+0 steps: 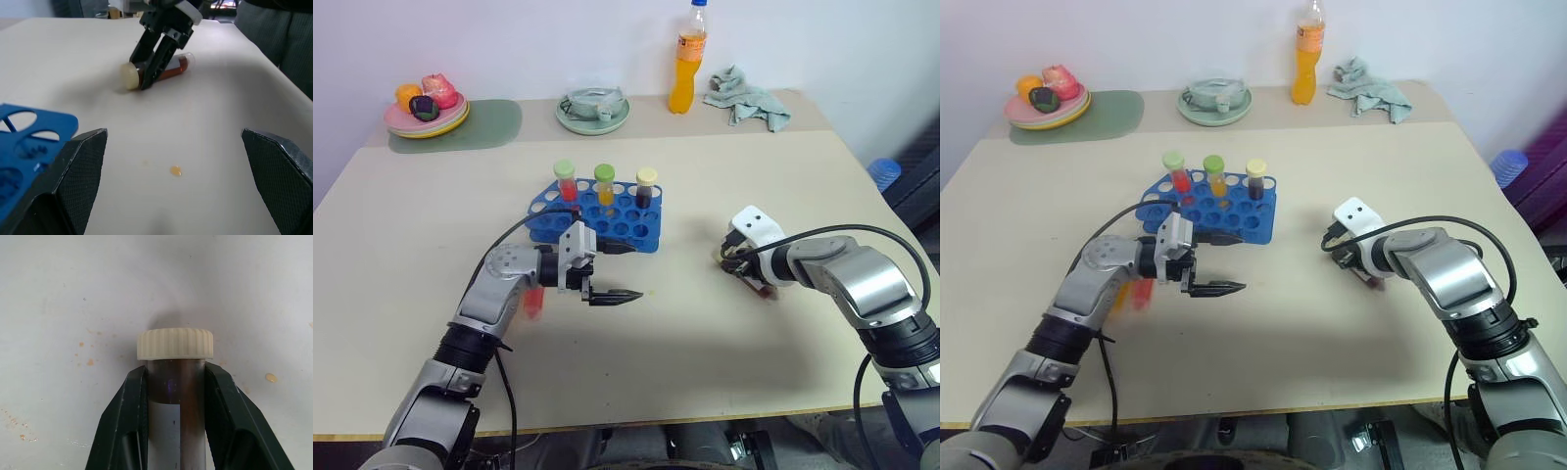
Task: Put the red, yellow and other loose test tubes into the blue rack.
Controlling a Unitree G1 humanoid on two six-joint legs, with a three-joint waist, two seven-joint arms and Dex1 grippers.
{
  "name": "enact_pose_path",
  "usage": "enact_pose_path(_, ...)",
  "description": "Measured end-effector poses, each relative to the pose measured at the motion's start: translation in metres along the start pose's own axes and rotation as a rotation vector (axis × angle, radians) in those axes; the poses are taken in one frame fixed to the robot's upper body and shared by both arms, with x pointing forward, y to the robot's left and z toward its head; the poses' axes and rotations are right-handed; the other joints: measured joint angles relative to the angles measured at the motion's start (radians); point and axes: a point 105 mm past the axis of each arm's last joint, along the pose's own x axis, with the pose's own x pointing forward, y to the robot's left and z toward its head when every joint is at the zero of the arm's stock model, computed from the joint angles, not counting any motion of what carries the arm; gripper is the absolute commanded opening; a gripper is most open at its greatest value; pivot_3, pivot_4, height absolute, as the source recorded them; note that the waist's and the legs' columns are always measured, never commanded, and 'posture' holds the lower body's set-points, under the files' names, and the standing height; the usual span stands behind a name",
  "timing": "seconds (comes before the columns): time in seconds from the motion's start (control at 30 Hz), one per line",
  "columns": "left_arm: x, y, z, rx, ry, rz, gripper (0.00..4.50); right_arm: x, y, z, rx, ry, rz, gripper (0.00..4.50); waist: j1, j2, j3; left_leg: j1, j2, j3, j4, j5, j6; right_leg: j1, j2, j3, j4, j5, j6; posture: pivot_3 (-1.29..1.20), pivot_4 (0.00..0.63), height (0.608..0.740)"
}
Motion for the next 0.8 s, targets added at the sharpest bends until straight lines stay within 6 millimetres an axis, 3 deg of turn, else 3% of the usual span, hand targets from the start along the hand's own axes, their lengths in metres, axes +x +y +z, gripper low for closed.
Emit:
enact_pose_path(0.1,-0.001,0.001,-0.001,-0.003,0.004,0.011,4.5,-0.006,-0.004,0.002,0.035,-0.039,0.003,0.9,0.004,0.001,0.001,-0.003,0.0,0.0,0.0,0.001,0.001,-0.003,0.0,0.0,0.0,0.0,0.0,0.0,0.15,0.74)
enact_pose_path(0.13,-0.002,0.003,0.0,-0.007,0.001,0.026,4.5,-0.011,-0.007,0.011,0.04,-0.095,0.003,0.9,0.004,0.003,0.002,-0.005,0.0,0.0,0.0,0.001,0.001,-0.004,0.0,0.001,0.0,0.0,0.0,0.0,0.15,0.74)
enact_pose_path(0.17,-0.003,0.005,0.001,-0.008,-0.005,0.047,4.5,-0.017,-0.008,0.025,0.042,-0.169,0.01,0.9,0.003,0.004,0.003,-0.006,0.0,0.001,0.0,0.001,0.001,-0.007,0.0,0.001,0.001,0.0,0.0,0.0,0.15,0.74)
enact_pose_path(0.27,-0.008,0.014,0.006,-0.007,-0.024,0.127,4.5,-0.053,-0.002,0.09,0.029,-0.528,0.077,0.9,-0.003,0.004,0.003,-0.01,0.0,0.0,-0.002,0.003,-0.001,-0.012,0.001,0.001,0.003,0.0,0.0,0.0,0.15,0.74)
enact_pose_path(0.37,-0.016,0.016,0.008,0.009,-0.041,0.18,4.5,-0.087,0.016,0.131,-0.008,-0.832,0.198,0.9,0.0,0.003,0.002,-0.01,0.0,-0.001,-0.002,0.003,-0.001,-0.011,0.001,0.001,0.002,0.0,0.0,0.0,0.15,0.74)
enact_pose_path(0.43,-0.023,0.016,0.006,0.001,-0.05,0.205,4.5,-0.098,0.035,0.144,-0.002,-0.995,0.324,0.9,0.0,0.003,0.002,-0.01,0.0,0.0,-0.002,0.003,-0.001,-0.011,0.001,0.001,0.002,0.0,0.0,0.0,0.15,0.74)
enact_pose_path(0.63,-0.047,0.025,0.015,0.002,-0.113,0.331,4.5,-0.087,0.055,0.145,0.025,-1.175,0.342,0.9,0.004,0.004,0.002,-0.009,0.0,0.0,0.0,0.004,-0.002,-0.014,0.001,0.001,0.004,0.001,-0.001,0.0,0.15,0.74)
enact_pose_path(0.8,-0.061,0.025,0.025,0.011,-0.181,0.401,4.5,-0.062,0.042,0.15,0.089,-1.296,0.196,0.9,-0.005,0.004,0.002,-0.008,0.0,0.0,-0.002,0.005,-0.004,-0.014,0.003,0.001,0.005,0.001,-0.002,0.0,0.15,0.74)
